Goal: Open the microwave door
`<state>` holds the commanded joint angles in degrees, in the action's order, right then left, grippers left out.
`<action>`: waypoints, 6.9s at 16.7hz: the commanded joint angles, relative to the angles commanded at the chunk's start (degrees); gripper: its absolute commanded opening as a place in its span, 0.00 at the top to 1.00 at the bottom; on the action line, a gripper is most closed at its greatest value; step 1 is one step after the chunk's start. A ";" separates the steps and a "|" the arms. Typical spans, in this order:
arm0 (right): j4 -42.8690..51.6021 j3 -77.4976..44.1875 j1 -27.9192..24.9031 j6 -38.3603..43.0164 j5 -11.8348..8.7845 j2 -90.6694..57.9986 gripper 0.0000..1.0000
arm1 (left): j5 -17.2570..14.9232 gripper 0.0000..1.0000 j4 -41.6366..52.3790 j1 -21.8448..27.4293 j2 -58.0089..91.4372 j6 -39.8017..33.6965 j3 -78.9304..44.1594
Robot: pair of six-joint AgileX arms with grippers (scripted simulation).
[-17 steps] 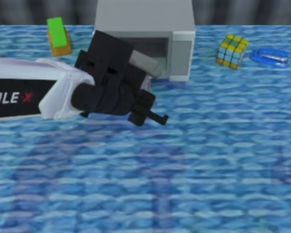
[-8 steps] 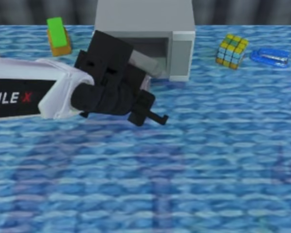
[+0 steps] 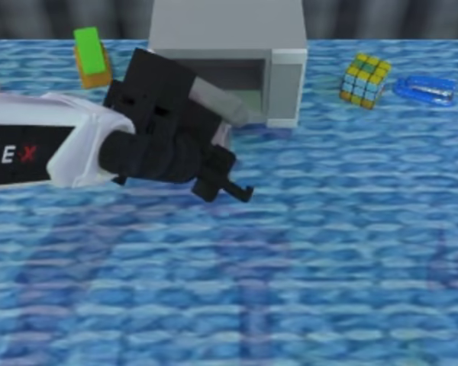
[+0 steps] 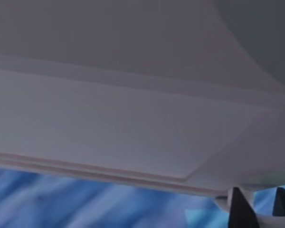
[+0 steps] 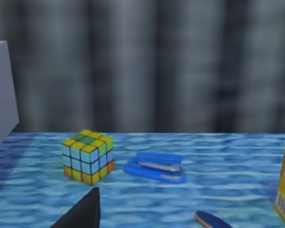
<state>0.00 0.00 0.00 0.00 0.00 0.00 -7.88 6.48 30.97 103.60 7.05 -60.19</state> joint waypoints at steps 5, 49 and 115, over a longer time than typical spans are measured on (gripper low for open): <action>0.00 0.00 0.00 0.00 0.00 0.00 0.00 | -1.97 1.00 0.15 -0.99 -0.73 2.26 0.84; 0.00 0.00 0.00 0.00 0.00 0.00 0.00 | -7.67 1.00 1.65 -4.15 -2.40 9.43 2.61; 0.00 0.00 0.00 0.00 0.00 0.00 0.00 | -19.34 1.00 9.15 -11.72 -3.43 27.09 2.72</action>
<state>0.00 0.00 0.00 0.00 0.00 0.00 -27.22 15.63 19.25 100.17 34.14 -57.47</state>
